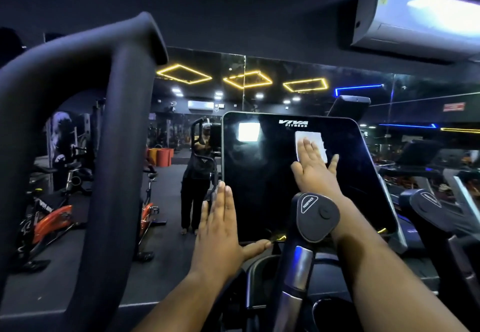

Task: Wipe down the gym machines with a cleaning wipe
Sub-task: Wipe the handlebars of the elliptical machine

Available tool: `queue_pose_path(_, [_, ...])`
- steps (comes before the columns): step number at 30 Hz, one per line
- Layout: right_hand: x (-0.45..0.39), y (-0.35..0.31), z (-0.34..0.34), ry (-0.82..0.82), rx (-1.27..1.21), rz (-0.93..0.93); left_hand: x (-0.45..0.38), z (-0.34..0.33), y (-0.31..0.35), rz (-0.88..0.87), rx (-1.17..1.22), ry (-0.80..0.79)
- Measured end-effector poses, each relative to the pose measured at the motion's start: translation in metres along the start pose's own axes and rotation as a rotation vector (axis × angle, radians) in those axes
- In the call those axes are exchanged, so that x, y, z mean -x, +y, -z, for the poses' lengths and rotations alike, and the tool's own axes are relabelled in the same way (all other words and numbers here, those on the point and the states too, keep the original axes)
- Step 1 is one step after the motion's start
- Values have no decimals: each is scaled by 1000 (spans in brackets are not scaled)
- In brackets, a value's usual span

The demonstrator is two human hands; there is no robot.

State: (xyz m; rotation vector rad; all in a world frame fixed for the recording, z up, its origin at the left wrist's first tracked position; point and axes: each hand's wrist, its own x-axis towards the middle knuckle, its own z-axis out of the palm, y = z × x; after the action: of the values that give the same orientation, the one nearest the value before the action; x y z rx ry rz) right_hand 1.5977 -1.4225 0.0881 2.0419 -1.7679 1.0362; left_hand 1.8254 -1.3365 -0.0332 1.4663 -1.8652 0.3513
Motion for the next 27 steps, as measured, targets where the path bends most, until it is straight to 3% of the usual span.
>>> queue_pose_path(2, [11,-11,-2,-37,2,6,-1,-1,-1,5,-20,-6])
queue_pose_path(5, [45,-49,-21,-123,46,261,-4,-5,-2,-5,-67,17])
queue_pose_path(8, [57,-21,-37,-87,160,427,-4,-6,-2,-12,-140,-11])
queue_pose_path(10, [43,22,-29,-39,236,289,-4,-2,-1,-16,-182,-21])
queue_pose_path(12, [32,50,-6,-46,99,-7,-3,2,0,-17,-202,-42])
queue_pose_path(14, [27,48,8,-54,14,-149,-3,5,1,-18,-210,-57])
queue_pose_path(18, [39,-4,-20,-136,101,139,-14,17,14,-63,-161,-38])
queue_pose_path(21, [51,-3,-32,-109,156,342,-33,23,29,-113,-152,-11])
queue_pose_path(23, [40,24,-18,-86,158,247,-42,22,32,-126,-185,-26])
queue_pose_path(27, [23,81,13,-4,40,-232,-44,16,28,-153,-172,-31])
